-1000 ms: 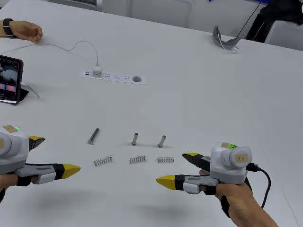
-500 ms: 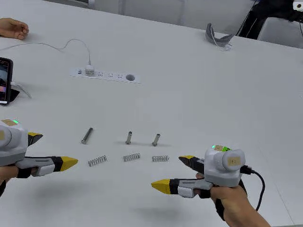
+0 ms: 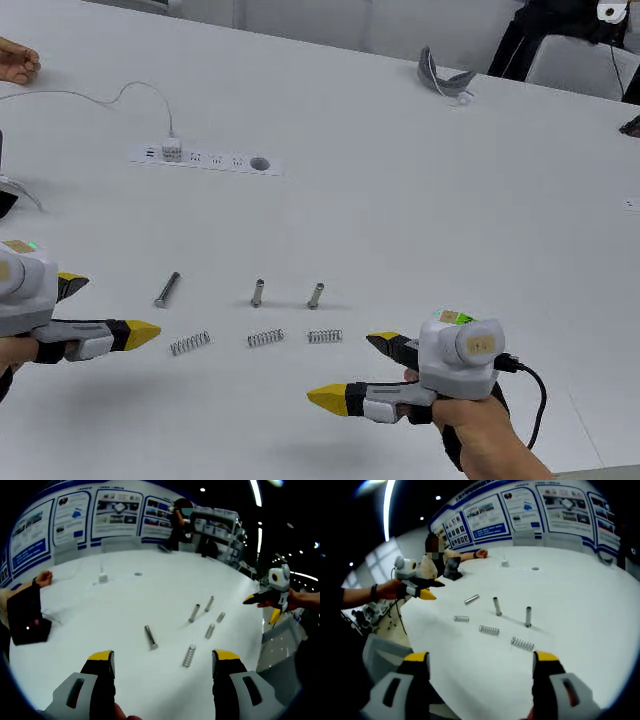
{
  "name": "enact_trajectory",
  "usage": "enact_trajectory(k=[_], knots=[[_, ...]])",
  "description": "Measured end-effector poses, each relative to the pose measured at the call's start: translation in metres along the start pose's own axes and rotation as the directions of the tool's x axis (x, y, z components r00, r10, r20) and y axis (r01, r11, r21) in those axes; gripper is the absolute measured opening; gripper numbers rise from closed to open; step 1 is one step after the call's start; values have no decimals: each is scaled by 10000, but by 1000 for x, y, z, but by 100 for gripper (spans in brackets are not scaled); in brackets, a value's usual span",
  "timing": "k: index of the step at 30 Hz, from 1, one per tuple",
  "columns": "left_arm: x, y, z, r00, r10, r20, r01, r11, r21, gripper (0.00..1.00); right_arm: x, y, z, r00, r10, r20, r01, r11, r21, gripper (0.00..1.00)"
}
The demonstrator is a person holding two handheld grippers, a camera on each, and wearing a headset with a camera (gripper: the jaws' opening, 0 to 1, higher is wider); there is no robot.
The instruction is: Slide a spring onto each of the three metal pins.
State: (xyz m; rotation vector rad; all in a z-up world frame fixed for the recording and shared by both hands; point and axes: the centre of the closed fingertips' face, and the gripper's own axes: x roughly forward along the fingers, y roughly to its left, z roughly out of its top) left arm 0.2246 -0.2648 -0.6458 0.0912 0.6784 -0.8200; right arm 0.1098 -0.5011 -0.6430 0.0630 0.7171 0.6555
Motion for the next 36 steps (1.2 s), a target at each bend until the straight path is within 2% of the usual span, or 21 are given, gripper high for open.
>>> enact_trajectory(k=[8,20,24,27,31,36], knots=[[8,4,8,10000,-28,-62,28,9999,125,79,-1,0,-1,10000,-21,-9,21,10000,72,86],[25,7,15,9984,-74,-558,118,9967,801,74,-6,-5,-5,9998,-181,-67,182,9997,167,86],[32,7,15,9962,-61,-866,166,9926,1202,73,-7,-7,-6,9997,-214,-75,215,9996,173,86],[39,8,10,9905,38,-1371,209,9837,1784,74,-8,-7,-7,9998,-197,-99,199,9997,140,86],[50,4,7,9870,-96,-1605,399,9815,1870,73,-8,-7,-7,9998,-183,-121,185,9998,124,86],[64,5,5,9838,-116,-1789,465,9802,1922,71,-8,-7,-9,9997,-167,-150,169,9997,146,86]])
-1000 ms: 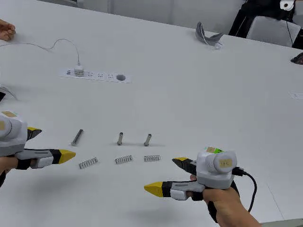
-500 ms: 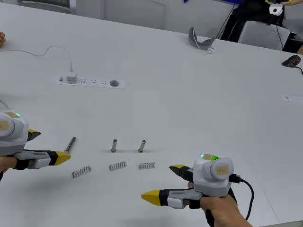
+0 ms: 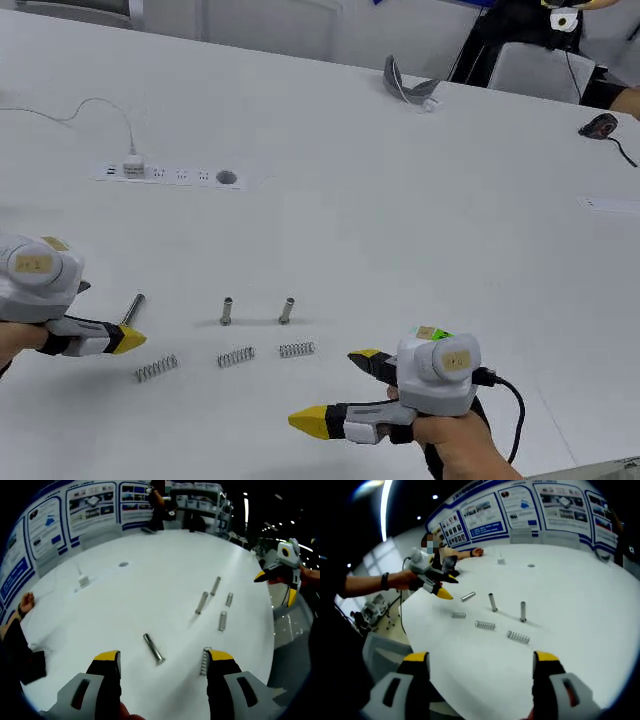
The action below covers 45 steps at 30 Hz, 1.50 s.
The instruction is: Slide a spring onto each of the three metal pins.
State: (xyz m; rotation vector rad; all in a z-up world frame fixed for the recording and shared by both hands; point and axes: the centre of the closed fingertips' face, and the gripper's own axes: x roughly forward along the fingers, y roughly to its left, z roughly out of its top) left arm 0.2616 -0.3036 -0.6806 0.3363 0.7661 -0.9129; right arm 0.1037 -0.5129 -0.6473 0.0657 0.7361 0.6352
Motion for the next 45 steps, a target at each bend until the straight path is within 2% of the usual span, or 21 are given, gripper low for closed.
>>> enact_trajectory(k=[8,13,20,27,35,36,39,45], knots=[[22,7,-2,9999,13,-146,-18,9993,-372,61,-2,-2,-5,10000,-61,-57,62,9999,136,86],[32,13,-3,9998,197,-87,-203,9963,-830,49,-2,-3,-8,9999,-81,-66,82,9998,207,86],[41,18,-1,9988,480,13,-476,9926,-1118,35,-1,-2,-11,9999,-49,-141,53,9996,268,85],[49,21,-2,9976,688,80,-663,9822,-1760,23,0,-1,-11,9998,-46,-175,50,9997,253,85],[57,23,-7,9954,957,-108,-961,9813,-1666,14,0,0,-15,9995,19,-302,-12,9997,241,85],[57,23,-6,9953,967,-28,-960,9824,-1600,12,0,0,-15,9995,26,-312,-18,9997,233,85],[57,20,-7,9956,933,-90,-935,9829,-1586,10,-1,0,-15,9994,43,-329,-35,9997,222,84],[53,10,-7,9981,570,-234,-582,9970,-501,9,-2,0,-14,9995,59,-298,-53,9998,215,84]])
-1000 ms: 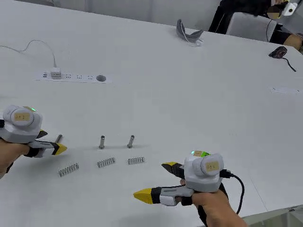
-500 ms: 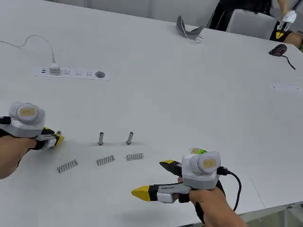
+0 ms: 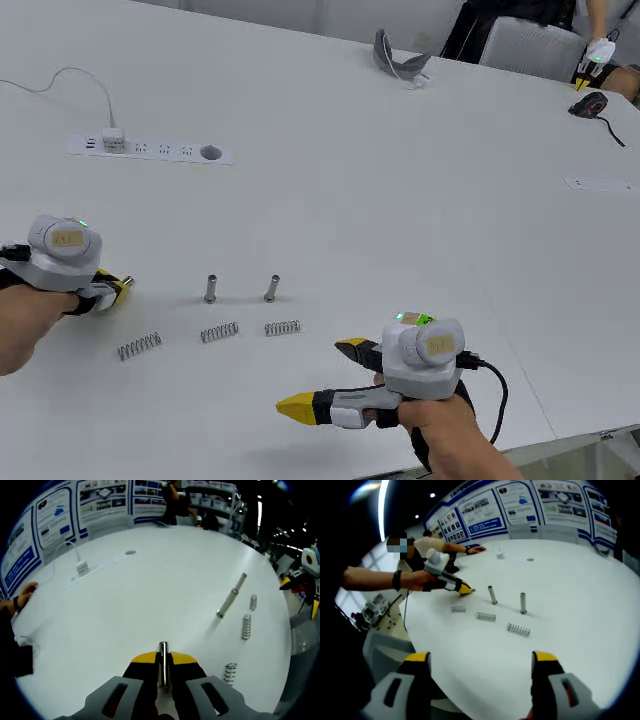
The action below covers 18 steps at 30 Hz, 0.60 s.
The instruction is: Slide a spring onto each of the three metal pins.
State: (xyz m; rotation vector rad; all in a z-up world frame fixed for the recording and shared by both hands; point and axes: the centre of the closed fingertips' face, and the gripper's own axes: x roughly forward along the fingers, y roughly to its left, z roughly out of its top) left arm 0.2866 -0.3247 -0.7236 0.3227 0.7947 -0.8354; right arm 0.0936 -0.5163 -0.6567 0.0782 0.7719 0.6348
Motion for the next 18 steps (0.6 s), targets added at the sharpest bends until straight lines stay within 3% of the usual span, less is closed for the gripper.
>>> enact_trajectory(k=[7,9,10,11,14,18], knots=[[3,4,1,10000,7,-39,-7,9999,134,14,2,2,-2,9999,28,-100,-28,10000,-3,84],[6,1,-2,9997,-8,-253,18,9993,382,16,2,2,-2,9999,49,-105,-49,10000,-3,84],[7,3,5,9998,152,141,-162,9971,742,15,3,3,-2,9999,58,-114,-58,10000,-2,84],[6,-1,1,9999,35,-98,-29,9981,620,15,3,3,-2,9999,57,-121,-57,10000,-4,84],[12,6,3,9995,310,-75,-303,9966,770,9,3,3,-2,9999,56,-129,-56,10000,13,84],[9,2,3,9993,333,-152,-323,9977,603,8,4,3,-2,9998,61,-165,-61,10000,-20,84]])
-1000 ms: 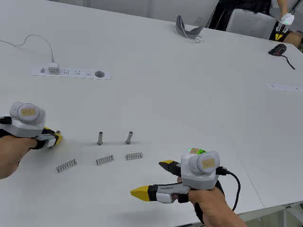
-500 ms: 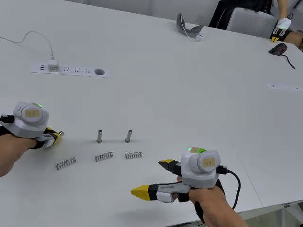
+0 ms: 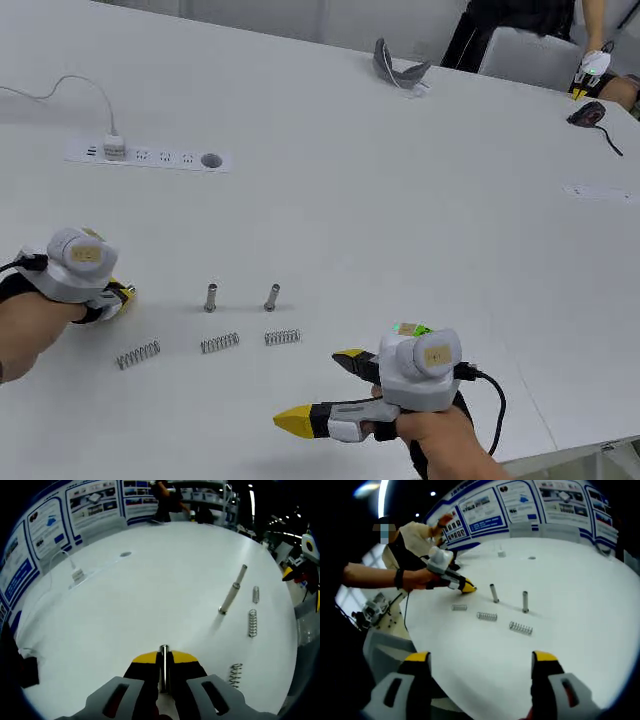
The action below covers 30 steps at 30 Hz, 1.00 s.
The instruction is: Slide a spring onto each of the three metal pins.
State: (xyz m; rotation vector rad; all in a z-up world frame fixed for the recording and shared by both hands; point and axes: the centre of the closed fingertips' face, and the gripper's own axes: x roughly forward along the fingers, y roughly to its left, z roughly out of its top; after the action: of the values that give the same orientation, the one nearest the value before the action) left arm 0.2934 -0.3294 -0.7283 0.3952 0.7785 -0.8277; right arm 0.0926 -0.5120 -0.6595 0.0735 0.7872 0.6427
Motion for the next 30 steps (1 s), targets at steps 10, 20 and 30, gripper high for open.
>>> enact_trajectory(k=[10,20,30], knots=[[-18,-1,3,9990,120,426,-85,9966,-817,8,-1,0,-3,10000,-28,25,27,10000,79,84],[-37,5,2,9954,384,872,-269,9912,-1295,8,1,3,-5,10000,51,56,-52,9998,171,83],[-51,2,-4,9941,505,961,-371,9900,-1365,8,1,4,-5,10000,69,60,-70,9999,155,83]])
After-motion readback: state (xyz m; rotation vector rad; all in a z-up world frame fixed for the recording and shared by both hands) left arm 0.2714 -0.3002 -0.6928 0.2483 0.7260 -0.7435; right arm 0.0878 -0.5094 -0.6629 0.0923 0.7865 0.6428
